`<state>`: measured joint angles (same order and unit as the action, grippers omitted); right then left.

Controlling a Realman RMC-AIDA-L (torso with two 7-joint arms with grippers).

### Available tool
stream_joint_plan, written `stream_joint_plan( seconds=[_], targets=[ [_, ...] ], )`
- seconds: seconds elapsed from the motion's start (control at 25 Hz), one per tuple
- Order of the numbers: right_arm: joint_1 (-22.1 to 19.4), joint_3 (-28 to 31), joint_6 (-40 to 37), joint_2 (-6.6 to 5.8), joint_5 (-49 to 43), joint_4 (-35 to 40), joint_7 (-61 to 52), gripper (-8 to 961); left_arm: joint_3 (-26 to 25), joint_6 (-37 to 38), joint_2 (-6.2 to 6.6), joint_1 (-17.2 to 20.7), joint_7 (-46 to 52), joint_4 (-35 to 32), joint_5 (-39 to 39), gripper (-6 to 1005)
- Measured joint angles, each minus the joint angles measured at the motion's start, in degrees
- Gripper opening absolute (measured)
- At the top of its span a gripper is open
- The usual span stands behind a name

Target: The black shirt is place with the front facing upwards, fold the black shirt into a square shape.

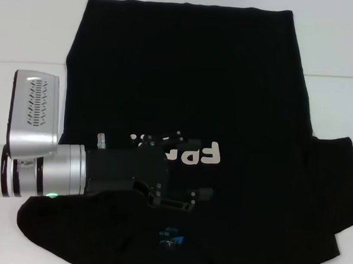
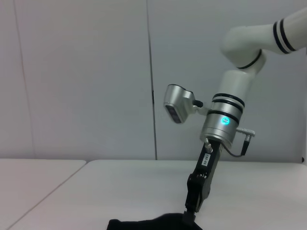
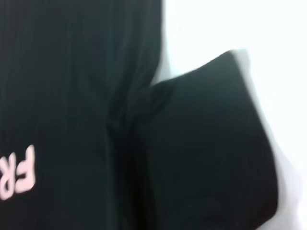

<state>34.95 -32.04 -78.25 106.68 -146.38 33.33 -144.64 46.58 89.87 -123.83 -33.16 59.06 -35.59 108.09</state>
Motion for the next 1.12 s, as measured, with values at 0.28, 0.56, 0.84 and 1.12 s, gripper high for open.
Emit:
stream_joint_plan(
  seconds=[0.28, 0.56, 0.84, 1.12],
  targets=[
    [-0.5, 0.7, 0.1, -0.47, 0.1, 2.9, 3.5, 1, 0.0, 0.2, -0.09, 0.3, 0.7, 0.1, -1.7, 919],
    [0.5, 0.3, 0.3, -0.88, -0.1, 5.3, 5.0, 2, 0.0, 0.3, -0.17, 0.7, 1.4, 0.3, -2.6, 920],
    [1.8, 0.1, -0.1, -1.29, -0.2, 6.2, 6.9, 1, 0.0, 0.4, -0.26, 0.7, 2.2, 0.3, -2.8, 920],
    [3.9, 0.1, -2.0, -1.16, 0.1, 6.8, 8.2, 1, 0.0, 0.4, -0.27, 0.6, 2.4, 0.3, -3.0, 920]
  ],
)
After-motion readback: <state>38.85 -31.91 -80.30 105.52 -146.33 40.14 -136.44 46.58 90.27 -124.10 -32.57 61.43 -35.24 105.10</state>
